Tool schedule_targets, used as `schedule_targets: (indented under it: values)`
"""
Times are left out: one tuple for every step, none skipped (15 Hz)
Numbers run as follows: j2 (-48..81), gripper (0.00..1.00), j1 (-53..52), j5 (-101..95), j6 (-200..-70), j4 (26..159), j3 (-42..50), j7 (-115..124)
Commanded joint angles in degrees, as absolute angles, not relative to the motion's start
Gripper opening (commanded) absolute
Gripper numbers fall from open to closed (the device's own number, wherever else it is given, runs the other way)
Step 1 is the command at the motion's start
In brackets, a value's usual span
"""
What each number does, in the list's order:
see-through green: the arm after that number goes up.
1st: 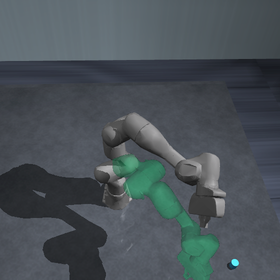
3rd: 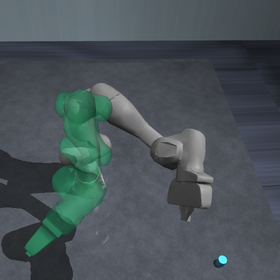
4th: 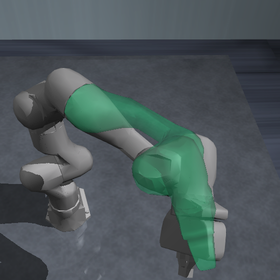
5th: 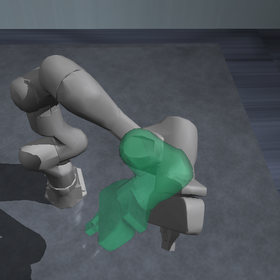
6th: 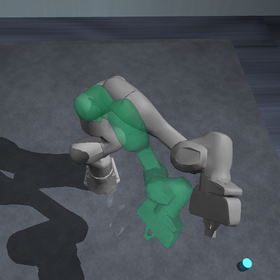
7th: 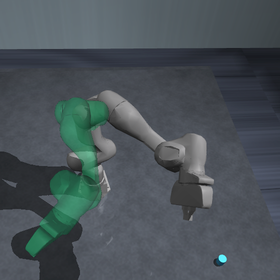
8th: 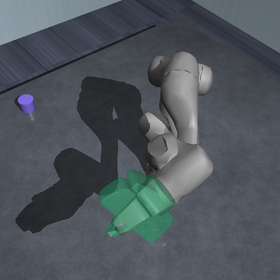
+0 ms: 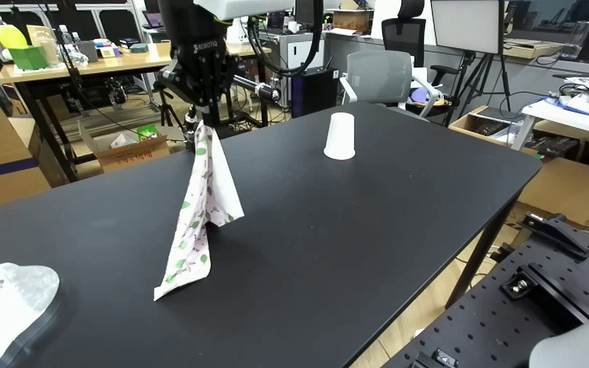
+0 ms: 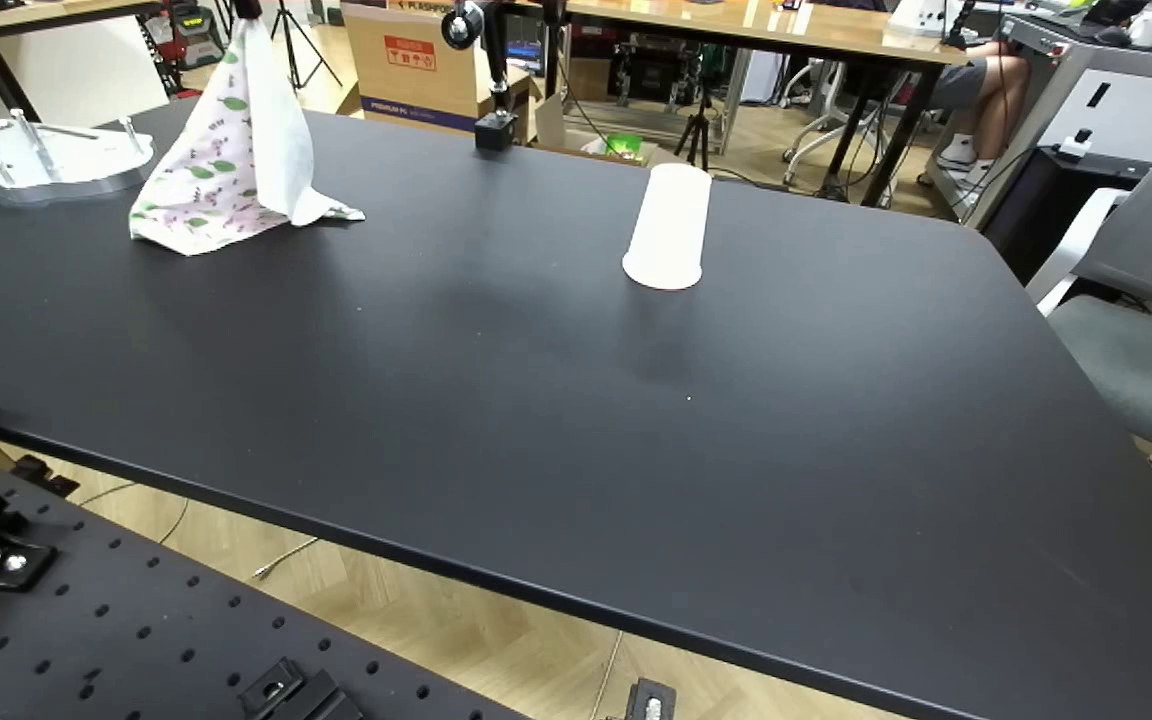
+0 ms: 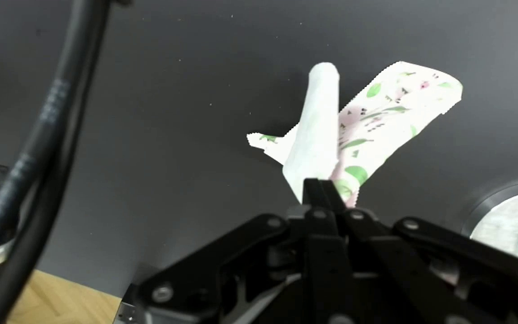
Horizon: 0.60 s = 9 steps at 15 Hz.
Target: Take the cloth and put it on the table
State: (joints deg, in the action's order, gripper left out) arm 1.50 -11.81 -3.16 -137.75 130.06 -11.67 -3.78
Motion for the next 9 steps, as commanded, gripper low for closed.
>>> schedule_targets:
  values:
    - [2.3,0.28,-11.6,-8.6,-139.0,130.6,-11.1,1.0]
    - [2.5,0.33,-11.6,-10.7,-139.6,130.7,-10.9,2.3]
    - [2.6,0.41,-11.6,-13.4,-140.7,131.0,-10.7,4.1]
    - [2.7,0.47,-11.6,-15.4,-141.2,131.1,-10.5,5.7]
    - [2.7,0.53,-11.7,-17.4,-141.9,131.3,-10.2,7.4]
    - [2.7,0.61,-11.7,-18.5,-142.0,131.4,-10.1,8.7]
    - [2.6,0.67,-11.8,-18.5,-141.6,131.3,-10.2,9.4]
    - [2.5,0.75,-11.9,-18.3,-141.3,131.4,-10.3,10.1]
    - [2.3,0.81,-12.0,-18.4,-141.4,131.6,-10.5,10.7]
